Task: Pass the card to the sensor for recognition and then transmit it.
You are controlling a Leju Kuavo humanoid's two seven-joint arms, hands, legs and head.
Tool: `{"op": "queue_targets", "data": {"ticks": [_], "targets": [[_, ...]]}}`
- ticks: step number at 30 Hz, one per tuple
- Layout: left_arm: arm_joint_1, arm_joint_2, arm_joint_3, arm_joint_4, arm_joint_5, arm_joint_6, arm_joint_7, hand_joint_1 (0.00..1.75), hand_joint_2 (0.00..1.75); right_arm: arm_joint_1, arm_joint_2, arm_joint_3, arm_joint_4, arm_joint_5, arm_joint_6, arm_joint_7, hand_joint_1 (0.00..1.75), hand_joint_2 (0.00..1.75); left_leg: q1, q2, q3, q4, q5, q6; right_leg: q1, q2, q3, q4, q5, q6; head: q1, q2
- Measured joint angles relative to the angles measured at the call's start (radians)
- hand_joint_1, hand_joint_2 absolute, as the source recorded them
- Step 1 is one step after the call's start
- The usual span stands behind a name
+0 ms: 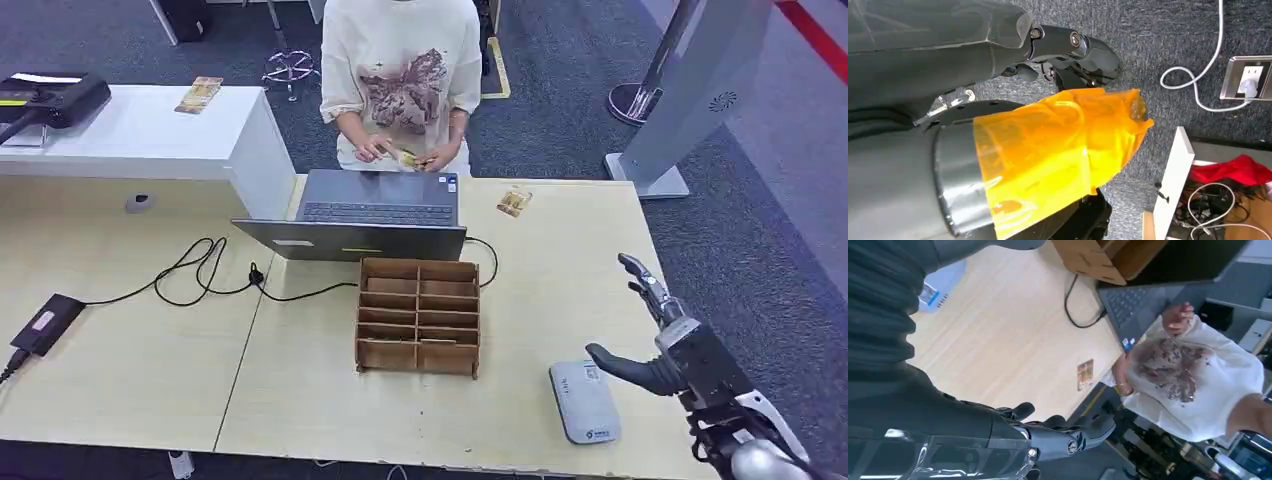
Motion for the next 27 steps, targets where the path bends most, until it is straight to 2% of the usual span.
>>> {"op": "queue_targets", "data": {"ticks": [8, 9, 13, 16, 19, 23, 27], "targets": [[-0.001, 0.0, 0.0, 0.0, -0.006, 0.0, 0.005, 0.0, 0.0, -0.084, 0.02, 0.003, 0.02, -0.03, -0.004, -0.004, 0.0, 1.75, 0.0, -0.001, -0.002, 0.0, 0.0, 0.0, 0.0, 0.0, -0.001, 0.001, 0.0, 0.0, 0.0, 0.0], [-0.001, 0.0, 0.0, 0.0, -0.011, 0.001, 0.01, 0.0, 0.0, -0.116, 0.024, 0.006, 0.026, -0.05, -0.003, 0.014, 0.0, 1.75, 0.0, 0.001, -0.003, 0.0, 0.0, 0.0, 0.0, 0.001, -0.002, 0.001, 0.0, -0.001, -0.001, 0.0], [-0.007, 0.0, 0.0, 0.0, -0.03, 0.017, 0.049, 0.0, 0.0, -0.279, 0.02, 0.026, 0.108, -0.274, 0.062, 0.168, 0.0, 1.75, 0.0, 0.002, -0.002, 0.0, 0.001, -0.001, 0.0, 0.002, -0.003, 0.001, 0.001, -0.002, -0.001, 0.0], [-0.009, 0.0, 0.0, 0.0, -0.047, 0.021, 0.071, 0.0, 0.0, -0.397, -0.044, 0.072, 0.204, -0.395, 0.113, 0.204, 0.0, 1.75, 0.0, -0.002, -0.002, 0.001, 0.002, -0.001, 0.0, -0.003, -0.001, 0.002, 0.002, -0.002, 0.0, 0.0], [-0.008, 0.0, 0.0, 0.0, -0.055, 0.013, 0.078, 0.0, 0.0, -0.495, -0.077, 0.095, 0.29, -0.394, 0.113, 0.209, 0.0, 1.75, 0.0, -0.004, -0.002, 0.001, 0.002, -0.001, 0.0, -0.003, -0.001, 0.002, 0.002, -0.002, 0.0, 0.0], [-0.012, 0.0, 0.0, 0.0, -0.064, 0.01, 0.083, 0.0, 0.0, -0.584, -0.095, 0.136, 0.4, -0.365, 0.091, 0.21, 0.0, 1.75, 0.0, -0.005, -0.002, 0.002, 0.002, -0.001, 0.0, -0.004, -0.001, 0.002, 0.002, -0.001, 0.0, 0.0], [-0.012, 0.001, 0.0, 0.0, -0.072, 0.016, 0.088, 0.0, 0.0, -0.613, -0.098, 0.156, 0.454, -0.259, -0.017, 0.191, 0.0, 1.75, 0.0, -0.006, 0.003, 0.002, 0.003, -0.001, 0.0, -0.005, -0.002, 0.002, 0.002, -0.001, 0.0, 0.0]]}}
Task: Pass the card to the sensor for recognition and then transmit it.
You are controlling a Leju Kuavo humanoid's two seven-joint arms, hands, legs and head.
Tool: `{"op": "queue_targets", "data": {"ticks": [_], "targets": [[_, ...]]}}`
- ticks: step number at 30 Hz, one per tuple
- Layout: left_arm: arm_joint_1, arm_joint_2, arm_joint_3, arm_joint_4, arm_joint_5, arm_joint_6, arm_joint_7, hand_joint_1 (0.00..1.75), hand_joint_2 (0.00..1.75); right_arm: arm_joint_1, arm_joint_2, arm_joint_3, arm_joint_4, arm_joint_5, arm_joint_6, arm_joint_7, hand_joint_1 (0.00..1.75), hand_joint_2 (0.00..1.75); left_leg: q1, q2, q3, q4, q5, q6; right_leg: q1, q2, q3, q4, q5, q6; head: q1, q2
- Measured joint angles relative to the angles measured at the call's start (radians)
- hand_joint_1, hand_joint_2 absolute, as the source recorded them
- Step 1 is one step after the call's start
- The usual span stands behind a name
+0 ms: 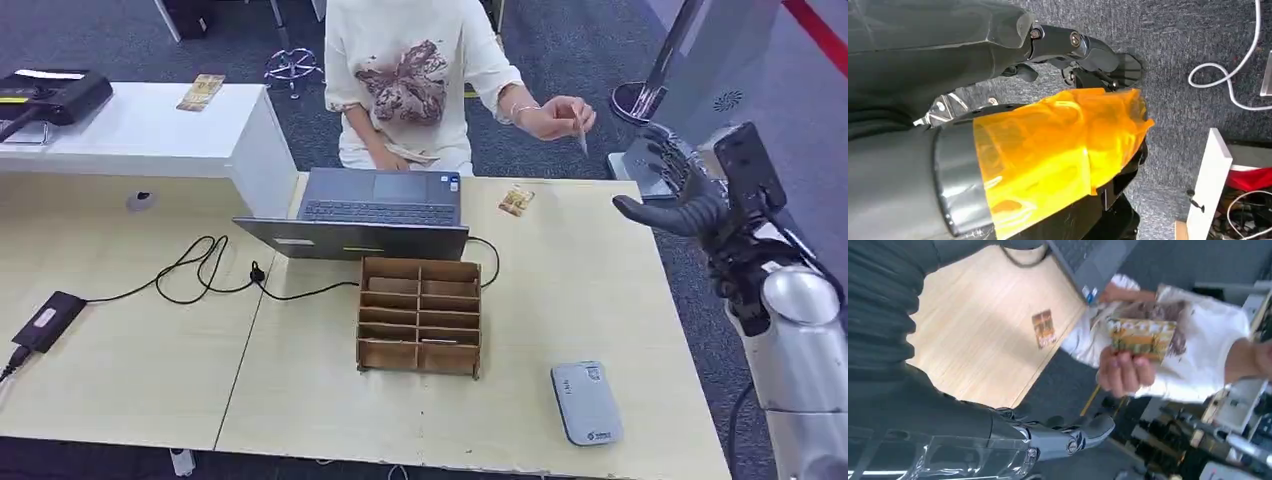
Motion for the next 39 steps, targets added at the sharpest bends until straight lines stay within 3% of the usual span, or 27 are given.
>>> {"op": "queue_targets", "data": {"ticks": [7, 14, 23, 39], "targets": [[-0.001, -0.001, 0.0, 0.0, -0.015, 0.014, 0.007, 0.0, 0.0, -0.007, 0.032, 0.024, 0.016, 0.443, -0.277, 0.021, 0.0, 1.75, 0.0, 0.0, 0.0, 0.0, 0.0, 0.0, 0.0, 0.001, -0.001, 0.001, 0.0, 0.0, 0.0, 0.0], [-0.001, -0.003, 0.0, 0.0, -0.033, 0.016, 0.007, 0.0, 0.0, -0.006, 0.093, 0.028, 0.015, 0.71, -0.368, 0.042, 0.0, 1.75, 0.0, 0.0, 0.0, 0.0, 0.0, -0.001, 0.0, 0.001, -0.001, 0.002, 0.0, 0.0, 0.0, 0.0], [-0.002, -0.005, -0.006, 0.0, -0.058, 0.017, 0.007, 0.0, 0.0, -0.006, 0.151, 0.035, 0.032, 0.916, -0.408, 0.05, 0.0, 1.75, 0.0, 0.0, 0.0, 0.0, 0.0, -0.001, 0.0, 0.001, -0.001, 0.002, 0.0, 0.0, 0.0, 0.0], [-0.003, -0.009, -0.014, 0.0, -0.079, 0.016, 0.007, 0.0, 0.0, -0.01, 0.184, 0.03, 0.077, 1.044, -0.403, 0.066, 0.0, 1.75, 0.0, 0.0, 0.0, 0.0, 0.0, -0.001, 0.0, 0.001, -0.001, 0.002, 0.0, 0.0, 0.0, 0.0]]}}
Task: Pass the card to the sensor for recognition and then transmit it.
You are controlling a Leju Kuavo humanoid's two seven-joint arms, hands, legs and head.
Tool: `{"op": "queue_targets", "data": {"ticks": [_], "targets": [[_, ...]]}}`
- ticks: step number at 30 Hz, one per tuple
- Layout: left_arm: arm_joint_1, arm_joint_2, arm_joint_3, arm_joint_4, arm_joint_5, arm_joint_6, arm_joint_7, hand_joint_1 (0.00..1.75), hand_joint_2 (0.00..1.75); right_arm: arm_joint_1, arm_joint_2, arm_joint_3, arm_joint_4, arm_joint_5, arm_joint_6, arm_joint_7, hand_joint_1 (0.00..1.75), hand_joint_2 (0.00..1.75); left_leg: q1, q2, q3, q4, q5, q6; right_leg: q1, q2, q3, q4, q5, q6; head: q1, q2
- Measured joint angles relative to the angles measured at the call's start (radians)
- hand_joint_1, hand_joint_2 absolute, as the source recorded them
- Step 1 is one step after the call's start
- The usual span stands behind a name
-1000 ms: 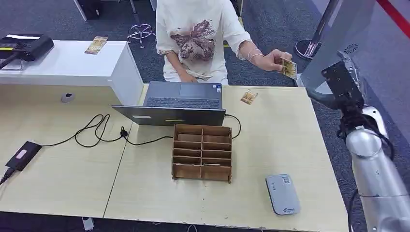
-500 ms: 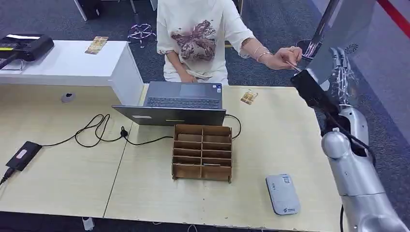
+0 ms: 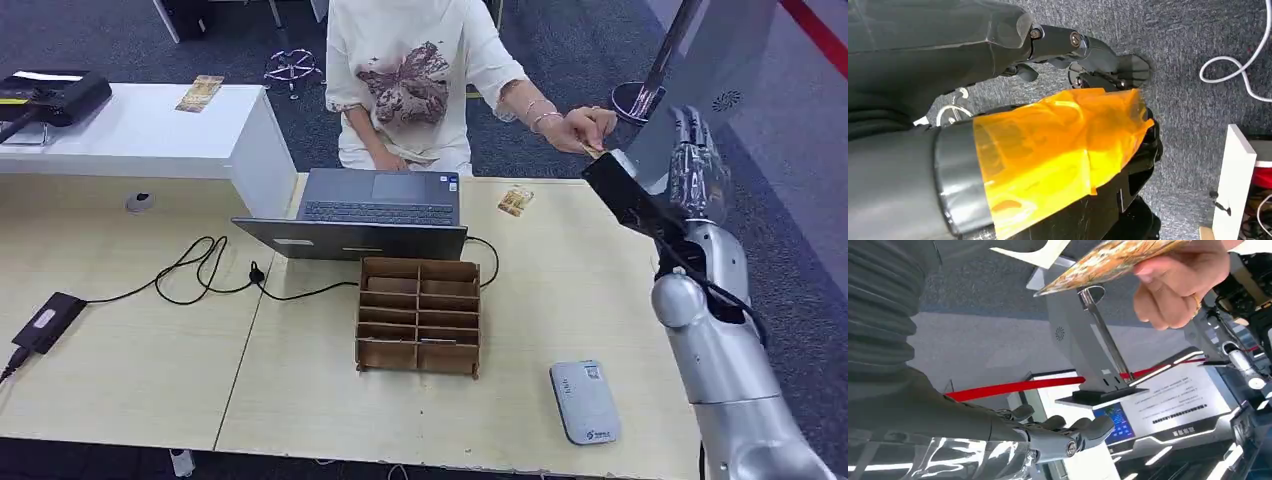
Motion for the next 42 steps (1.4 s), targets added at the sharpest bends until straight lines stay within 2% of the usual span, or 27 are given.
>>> {"op": "queue_targets", "data": {"ticks": [3, 4, 5, 6, 8, 9, 12, 19, 20, 24, 29, 40, 41, 42], "targets": [[0.0, -0.002, 0.0, 0.0, -0.003, 0.0, 0.0, 0.0, 0.0, 0.0, 0.0, -0.011, 0.004, 0.01, -0.002, 0.002, 0.03, 1.75, 0.0, 0.0, 0.0, 0.0, 0.0, 0.0, 0.0, 0.0, 0.0, 0.0, 0.0, 0.0, 0.0, 0.0], [0.0, -0.003, 0.0, 0.0, -0.004, 0.0, 0.0, 0.0, 0.0, 0.001, 0.0, -0.014, 0.005, 0.01, -0.002, 0.002, 0.72, 1.75, 0.0, 0.0, 0.0, 0.0, 0.0, 0.0, 0.0, 0.0, 0.0, 0.0, 0.0, 0.0, 0.0, 0.0], [0.0, -0.003, 0.0, 0.0, -0.005, 0.0, 0.0, 0.0, 0.0, 0.001, 0.0, -0.017, 0.006, 0.011, -0.002, 0.003, 1.31, 1.75, 0.0, 0.0, 0.0, 0.0, 0.0, 0.0, 0.0, 0.0, 0.0, 0.0, 0.0, 0.0, 0.0, 0.0], [0.0, -0.003, 0.0, 0.0, -0.006, 0.0, 0.0, 0.0, 0.0, 0.001, 0.0, -0.02, 0.005, 0.011, -0.002, 0.003, 1.31, 1.75, 0.0, 0.0, 0.0, 0.0, 0.0, 0.0, 0.0, 0.0, 0.0, 0.0, 0.0, 0.0, 0.0, 0.0], [0.0, -0.003, 0.0, 0.0, -0.006, -0.001, 0.0, 0.0, 0.0, 0.001, 0.0, -0.027, 0.005, 0.011, -0.002, 0.003, 1.45, 1.75, 0.0, 0.0, 0.0, 0.0, 0.0, 0.0, 0.0, 0.0, 0.0, 0.0, 0.0, 0.0, 0.0, 0.0], [0.0, -0.003, 0.0, 0.0, -0.006, -0.001, 0.0, 0.0, 0.0, 0.002, 0.0, -0.03, 0.005, 0.011, -0.002, 0.003, 1.45, 1.75, 0.0, 0.0, 0.0, 0.0, 0.0, 0.0, 0.0, 0.0, 0.0, 0.0, 0.0, 0.0, 0.0, 0.0], [0.0, -0.004, 0.0, 0.0, -0.006, -0.001, 0.0, 0.0, 0.0, 0.002, 0.0, -0.037, 0.005, 0.011, -0.002, 0.003, 1.75, 1.75, 0.0, 0.0, 0.0, 0.0, 0.0, 0.0, 0.0, 0.0, 0.0, 0.0, 0.0, 0.0, 0.0, 0.0], [0.0, -0.005, 0.0, 0.0, -0.006, -0.001, 0.0, 0.0, 0.0, 0.003, 0.0, -0.048, 0.005, -0.005, -0.001, -0.006, 1.75, 1.75, 0.0, 0.0, 0.0, 0.0, 0.0, 0.0, 0.0, 0.0, 0.0, 0.0, 0.0, 0.0, 0.0, 0.0], [0.0, -0.005, 0.0, 0.0, -0.008, -0.001, 0.0, 0.0, 0.0, 0.003, 0.0, -0.05, 0.005, -0.01, 0.0, -0.007, 1.66, 1.75, 0.0, 0.0, 0.0, 0.0, 0.0, 0.0, 0.0, 0.0, 0.0, 0.0, 0.0, 0.0, 0.0, 0.0], [-0.001, -0.005, 0.0, 0.0, -0.012, 0.0, 0.0, 0.0, 0.0, 0.002, 0.003, -0.052, 0.005, -0.01, 0.002, -0.012, 1.57, 1.75, 0.0, 0.0, 0.0, 0.0, 0.0, 0.0, 0.0, 0.0, 0.0, 0.0, 0.0, 0.0, 0.0, 0.0], [-0.004, -0.005, 0.0, 0.0, -0.011, 0.0, 0.004, 0.0, 0.0, 0.0, 0.011, -0.051, 0.006, -0.01, 0.01, -0.014, 1.26, 1.75, 0.0, 0.0, 0.0, 0.0, 0.0, 0.0, 0.0, 0.0, 0.0, 0.0, 0.0, 0.0, 0.0, 0.0], [-0.004, -0.006, 0.0, 0.0, -0.012, 0.0, 0.009, 0.0, 0.0, 0.0, 0.012, -0.051, 0.01, -0.01, 0.011, -0.014, 1.26, 1.75, 0.0, 0.0, 0.0, 0.0, 0.0, 0.0, 0.0, 0.0, 0.0, 0.0, 0.0, 0.0, 0.0, 0.0], [-0.004, -0.006, 0.0, 0.0, -0.012, 0.0, 0.009, 0.0, 0.0, 0.001, 0.012, -0.051, 0.01, -0.01, 0.011, -0.014, 1.19, 1.75, 0.0, 0.0, 0.0, 0.0, 0.0, 0.0, 0.0, 0.0, 0.0, 0.0, 0.0, 0.0, 0.0, 0.0], [-0.004, -0.006, 0.0, 0.0, -0.012, 0.0, 0.009, 0.0, 0.0, 0.0, 0.012, -0.051, 0.01, -0.01, 0.011, -0.014, 1.2, 1.75, 0.0, 0.0, 0.0, 0.0, 0.0, 0.0, 0.0, 0.0, 0.0, 0.0, 0.0, 0.0, 0.0, 0.0]]}}
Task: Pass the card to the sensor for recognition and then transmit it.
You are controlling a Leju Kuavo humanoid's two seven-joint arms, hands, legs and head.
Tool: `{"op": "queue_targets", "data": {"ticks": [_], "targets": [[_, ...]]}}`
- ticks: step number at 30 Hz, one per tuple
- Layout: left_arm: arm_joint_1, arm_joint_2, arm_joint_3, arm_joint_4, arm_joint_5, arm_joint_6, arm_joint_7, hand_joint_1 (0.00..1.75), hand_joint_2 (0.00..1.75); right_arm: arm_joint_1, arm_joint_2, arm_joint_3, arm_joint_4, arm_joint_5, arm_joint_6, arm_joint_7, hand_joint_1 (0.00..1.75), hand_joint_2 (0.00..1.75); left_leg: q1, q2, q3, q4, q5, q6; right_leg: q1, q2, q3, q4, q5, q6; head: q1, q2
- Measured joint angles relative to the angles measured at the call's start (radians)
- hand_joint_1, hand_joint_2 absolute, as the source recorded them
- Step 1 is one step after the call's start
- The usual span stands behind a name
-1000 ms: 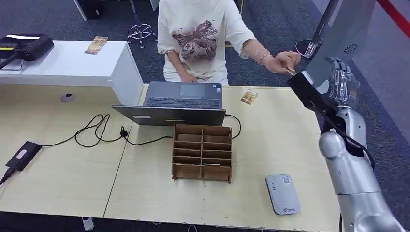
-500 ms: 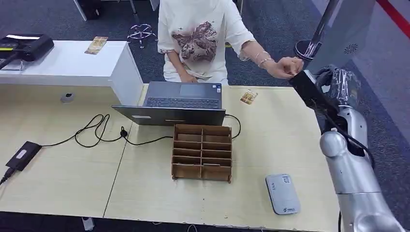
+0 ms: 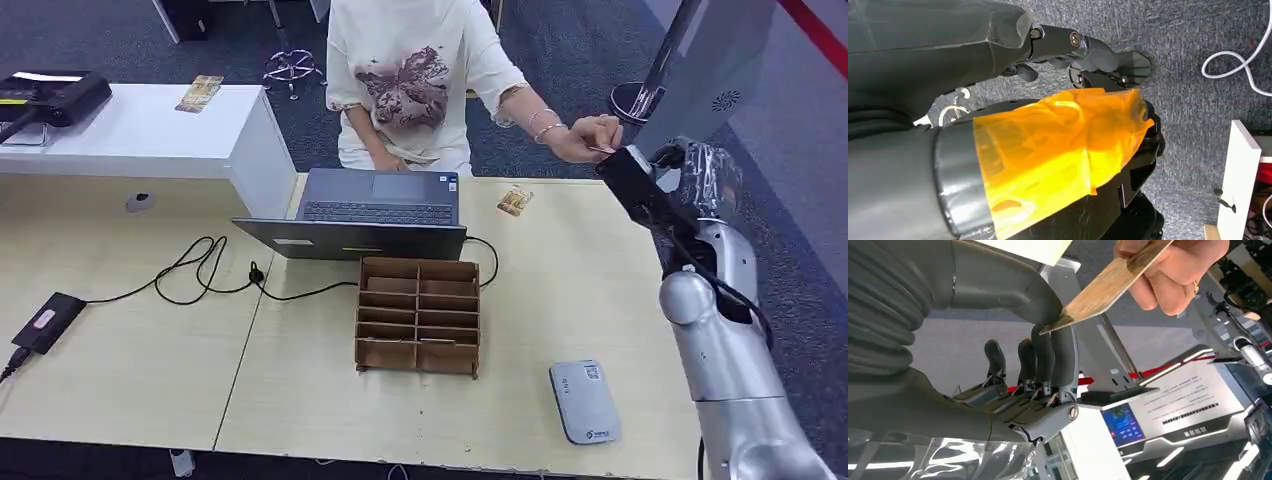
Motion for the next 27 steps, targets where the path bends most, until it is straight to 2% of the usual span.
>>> {"op": "queue_targets", "data": {"ticks": [2, 3, 6, 8, 10, 12, 27], "targets": [[0.0, 0.0, 0.0, 0.0, 0.0, 0.0, 0.0, 0.0, 0.0, 0.0, 0.0, 0.0, 0.0, 0.0, 0.0, 0.0, 1.12, 1.75, 0.0, 0.0, 0.0, 0.0, 0.0, 0.0, 0.0, 0.0, 0.0, 0.0, 0.0, 0.0, 0.0, 0.0], [0.0, 0.0, 0.0, 0.0, 0.0, 0.0, 0.0, 0.0, 0.0, 0.0, 0.0, 0.0, 0.0, 0.0, 0.001, 0.0, 1.22, 1.75, 0.0, 0.0, 0.0, 0.0, 0.0, 0.0, 0.0, 0.0, 0.0, 0.0, 0.0, 0.0, 0.0, 0.0], [0.0, 0.0, 0.0, 0.0, 0.0, 0.0, 0.0, 0.0, 0.0, 0.0, 0.0, 0.0, 0.002, -0.001, 0.003, 0.0, 1.17, 1.75, 0.0, 0.0, 0.0, 0.0, 0.0, 0.0, 0.0, 0.0, 0.0, 0.0, 0.0, 0.0, 0.0, 0.0], [0.0, 0.0, 0.0, 0.0, -0.001, 0.0, 0.0, 0.0, 0.0, 0.0, 0.0, 0.0, 0.003, -0.001, 0.005, 0.0, 1.2, 1.75, 0.0, 0.0, 0.0, 0.0, 0.0, 0.0, 0.0, 0.0, 0.0, 0.0, 0.0, 0.0, 0.0, 0.0], [0.0, 0.0, 0.0, 0.0, -0.002, 0.0, 0.0, 0.0, 0.0, 0.0, 0.0, 0.0, 0.004, -0.002, 0.006, 0.001, 1.38, 1.75, 0.0, 0.0, 0.0, 0.0, 0.0, 0.0, 0.0, 0.0, 0.0, 0.0, 0.0, 0.0, 0.0, 0.0], [0.0, 0.0, 0.0, 0.0, -0.002, 0.0, 0.0, 0.0, 0.0, 0.0, 0.0, 0.0, 0.004, -0.002, 0.006, 0.002, 1.75, 1.75, 0.0, 0.0, 0.0, 0.0, 0.0, 0.0, 0.0, 0.0, 0.0, 0.0, 0.0, 0.0, 0.0, 0.0], [0.0, 0.0, 0.0, 0.0, -0.009, 0.004, 0.002, 0.0, 0.0, 0.0, 0.0, -0.004, 0.004, -0.05, 0.019, 0.0, 1.75, 1.75, 0.0, 0.0, 0.0, 0.0, 0.0, 0.0, 0.0, 0.0, 0.0, 0.0, 0.0, 0.0, 0.0, 0.0]]}}
